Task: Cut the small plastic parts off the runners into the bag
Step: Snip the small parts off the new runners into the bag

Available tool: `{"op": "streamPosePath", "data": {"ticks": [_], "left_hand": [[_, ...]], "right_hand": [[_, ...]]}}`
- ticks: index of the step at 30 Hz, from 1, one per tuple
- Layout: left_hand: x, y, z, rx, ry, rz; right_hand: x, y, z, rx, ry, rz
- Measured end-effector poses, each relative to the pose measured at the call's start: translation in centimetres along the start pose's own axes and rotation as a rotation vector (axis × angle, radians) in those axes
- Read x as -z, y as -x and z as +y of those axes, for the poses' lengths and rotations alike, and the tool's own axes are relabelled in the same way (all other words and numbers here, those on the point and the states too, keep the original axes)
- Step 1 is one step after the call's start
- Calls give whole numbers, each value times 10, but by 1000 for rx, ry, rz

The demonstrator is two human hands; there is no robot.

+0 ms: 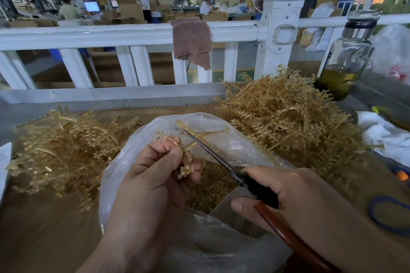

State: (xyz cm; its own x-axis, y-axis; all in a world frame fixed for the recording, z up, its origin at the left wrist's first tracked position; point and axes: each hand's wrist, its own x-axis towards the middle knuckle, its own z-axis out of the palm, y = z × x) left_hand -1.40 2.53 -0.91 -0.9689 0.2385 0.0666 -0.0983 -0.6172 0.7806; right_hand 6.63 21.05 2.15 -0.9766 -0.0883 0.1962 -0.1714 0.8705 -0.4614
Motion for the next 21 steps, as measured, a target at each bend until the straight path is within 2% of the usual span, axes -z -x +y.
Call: {"op": "streamPosePath", "data": {"ticks": [15, 21], "left_hand": [[3, 2, -1, -151, -358, 88], [1, 0, 2, -160, -276, 98]], "right_hand": [[1, 6, -2, 16, 119, 14], [1, 6, -4, -12, 113, 15]]}}
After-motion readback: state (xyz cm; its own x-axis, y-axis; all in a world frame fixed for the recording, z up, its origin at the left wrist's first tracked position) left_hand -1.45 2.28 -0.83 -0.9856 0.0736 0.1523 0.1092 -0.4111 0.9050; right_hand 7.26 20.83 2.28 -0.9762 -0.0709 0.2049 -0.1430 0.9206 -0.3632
